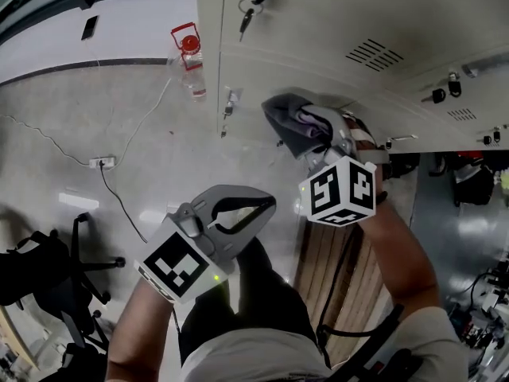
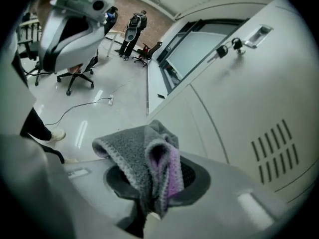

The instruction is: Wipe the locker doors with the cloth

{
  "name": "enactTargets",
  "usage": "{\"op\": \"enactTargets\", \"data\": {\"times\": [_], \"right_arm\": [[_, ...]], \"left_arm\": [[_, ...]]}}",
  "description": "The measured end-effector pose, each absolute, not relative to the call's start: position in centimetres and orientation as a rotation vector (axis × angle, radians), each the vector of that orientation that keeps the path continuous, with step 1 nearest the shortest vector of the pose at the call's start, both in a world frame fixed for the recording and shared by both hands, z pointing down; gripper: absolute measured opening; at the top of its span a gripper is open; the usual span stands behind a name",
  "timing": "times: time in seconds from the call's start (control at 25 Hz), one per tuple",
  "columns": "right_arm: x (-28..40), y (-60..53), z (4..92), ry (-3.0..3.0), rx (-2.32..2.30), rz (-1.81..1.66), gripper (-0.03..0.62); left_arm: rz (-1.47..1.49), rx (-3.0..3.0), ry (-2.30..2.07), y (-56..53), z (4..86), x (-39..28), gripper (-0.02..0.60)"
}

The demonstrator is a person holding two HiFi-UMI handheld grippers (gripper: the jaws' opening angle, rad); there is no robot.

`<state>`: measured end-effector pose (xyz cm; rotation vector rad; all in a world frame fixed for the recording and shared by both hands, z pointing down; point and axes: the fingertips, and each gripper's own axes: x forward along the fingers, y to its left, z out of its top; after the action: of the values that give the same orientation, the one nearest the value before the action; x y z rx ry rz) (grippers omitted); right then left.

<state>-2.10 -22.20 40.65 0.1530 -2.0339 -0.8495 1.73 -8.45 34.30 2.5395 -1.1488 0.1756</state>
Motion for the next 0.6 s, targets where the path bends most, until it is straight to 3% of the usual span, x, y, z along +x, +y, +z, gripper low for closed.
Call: {"op": "enactTargets", "data": {"times": [0.24,0.6], "right_arm": [[-3.8,-24.7,36.8,-2.04,0.213,-0.928,0.087],[-4.9,-25.9,41.0,-1.997,0.171,-0.877,0.087]], "left_arm": [[0.19,2.543,-1.145,-7.8,34.1,2.1,0.003],[0.188,2.511,-1.173,-7.7,34.9,1.5,0.005]]}}
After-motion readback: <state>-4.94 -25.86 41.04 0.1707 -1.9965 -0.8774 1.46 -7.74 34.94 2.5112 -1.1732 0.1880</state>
